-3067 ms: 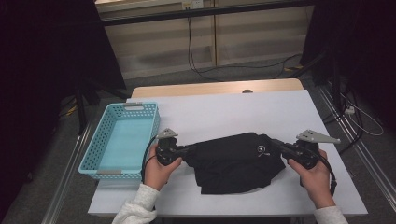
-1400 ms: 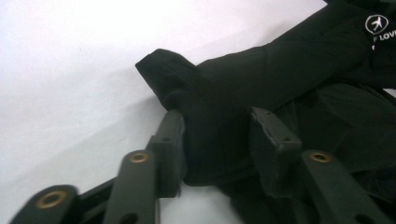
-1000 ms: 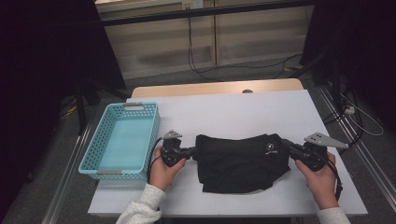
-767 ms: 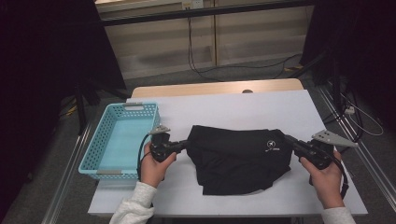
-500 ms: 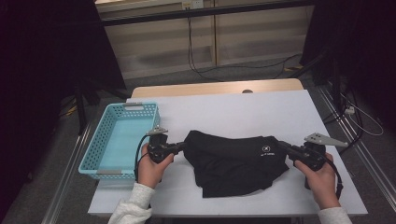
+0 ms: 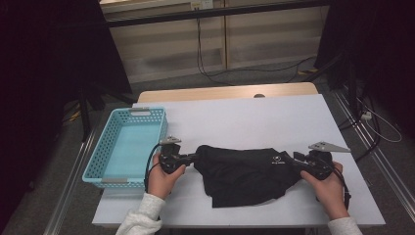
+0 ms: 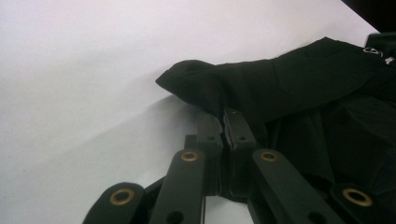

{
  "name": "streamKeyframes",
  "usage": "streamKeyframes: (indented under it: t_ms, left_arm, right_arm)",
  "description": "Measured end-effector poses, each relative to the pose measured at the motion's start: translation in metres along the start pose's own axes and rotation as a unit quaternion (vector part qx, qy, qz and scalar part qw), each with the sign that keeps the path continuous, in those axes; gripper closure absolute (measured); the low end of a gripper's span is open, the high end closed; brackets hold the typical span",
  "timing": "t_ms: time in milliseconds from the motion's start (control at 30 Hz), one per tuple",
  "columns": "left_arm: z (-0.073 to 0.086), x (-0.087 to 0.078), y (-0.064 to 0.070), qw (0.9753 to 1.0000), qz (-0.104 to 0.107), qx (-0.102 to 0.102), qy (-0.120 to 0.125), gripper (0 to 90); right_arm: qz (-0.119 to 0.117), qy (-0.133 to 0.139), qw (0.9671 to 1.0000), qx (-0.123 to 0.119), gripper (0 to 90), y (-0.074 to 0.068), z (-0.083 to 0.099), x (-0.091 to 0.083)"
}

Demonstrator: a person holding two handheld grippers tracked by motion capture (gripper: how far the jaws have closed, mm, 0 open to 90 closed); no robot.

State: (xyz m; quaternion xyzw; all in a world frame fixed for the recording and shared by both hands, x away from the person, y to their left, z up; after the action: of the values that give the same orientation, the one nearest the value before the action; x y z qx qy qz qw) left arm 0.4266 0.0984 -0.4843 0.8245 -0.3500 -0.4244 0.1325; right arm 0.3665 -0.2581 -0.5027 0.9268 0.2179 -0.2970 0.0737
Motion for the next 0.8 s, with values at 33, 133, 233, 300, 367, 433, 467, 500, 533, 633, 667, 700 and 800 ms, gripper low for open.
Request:
streamKeyframes:
  t_ms: [33, 133, 233, 300, 367, 433, 467, 500, 533, 633, 667, 700, 800]
  left_arm:
    - [0.0, 0.0, 0.0, 1.0, -0.001, 0.001, 0.0, 86.6]
    - [0.001, 0.001, -0.001, 1.0, -0.003, 0.001, -0.002, 86.6]
    - [0.002, 0.002, -0.003, 1.0, -0.006, -0.002, -0.003, 86.6]
    - [0.003, 0.002, -0.004, 1.0, -0.007, -0.002, -0.006, 86.6]
    - [0.003, 0.002, -0.004, 0.9999, -0.009, -0.002, -0.007, 86.7]
    - [0.004, 0.002, -0.004, 0.9999, -0.003, -0.007, -0.012, 86.8]
    - [0.004, 0.002, -0.004, 0.9999, -0.003, -0.007, -0.012, 86.9]
    - [0.007, 0.004, -0.004, 0.9998, -0.004, -0.005, -0.019, 86.9]
    - [0.007, 0.004, -0.004, 0.9998, -0.004, -0.005, -0.019, 86.9]
    - [0.01, 0.009, -0.005, 0.9997, -0.012, -0.005, -0.023, 86.8]
    - [0.011, 0.009, -0.005, 0.9996, -0.011, -0.004, -0.027, 86.8]
    - [0.012, 0.011, -0.006, 0.9995, -0.014, -0.004, -0.029, 86.6]
    - [0.011, 0.013, -0.007, 0.9995, -0.019, -0.005, -0.025, 86.1]
  right_arm:
    - [0.0, 0.0, 1.0, 0.0, 54.5, 0.0, 0.0, 0.0]
    - [0.0, -0.024, 0.9997, -0.005, 57.5, -0.003, 0.007, 0.006]
    - [-0.031, -0.02, 0.9993, -0.009, 77.3, -0.01, 0.007, 0.007]
    - [-0.032, -0.017, 0.9992, -0.016, 87.0, -0.011, 0.006, 0.007]
    - [-0.007, 0.013, 0.9999, -0.004, 88.0, 0.002, 0.001, 0.0]
    - [0.007, 0.056, 0.9982, 0.018, 88.1, 0.015, -0.008, -0.012]
    - [0.007, 0.056, 0.9982, 0.018, 88.1, 0.015, -0.008, -0.012]
    - [0.019, 0.077, 0.9967, 0.017, 88.2, 0.022, -0.012, -0.021]
    - [0.019, 0.077, 0.9967, 0.017, 88.2, 0.022, -0.012, -0.021]
    - [0.016, 0.072, 0.9972, 0.015, 88.1, 0.022, -0.009, -0.019]
    - [0.015, 0.065, 0.9977, 0.012, 88.1, 0.02, -0.006, -0.016]
    - [0.015, 0.057, 0.9983, 0.006, 88.1, 0.018, -0.004, -0.011]
    - [0.011, 0.06, 0.9982, -0.002, 88.0, 0.014, -0.005, -0.007]
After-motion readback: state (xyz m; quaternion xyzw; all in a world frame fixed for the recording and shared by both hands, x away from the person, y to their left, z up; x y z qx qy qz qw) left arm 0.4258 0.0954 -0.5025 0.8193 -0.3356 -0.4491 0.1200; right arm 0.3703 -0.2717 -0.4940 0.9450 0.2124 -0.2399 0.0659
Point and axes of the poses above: each handheld gripper's, and its own axes: x roughly forward along the jaws, z roughly out of its underside, y roughly to its right, the point moved 7 cm from there along x, roughly forward along the jaws, and after that the axes turned 15 degrees about -x, right-handed, at the moved point
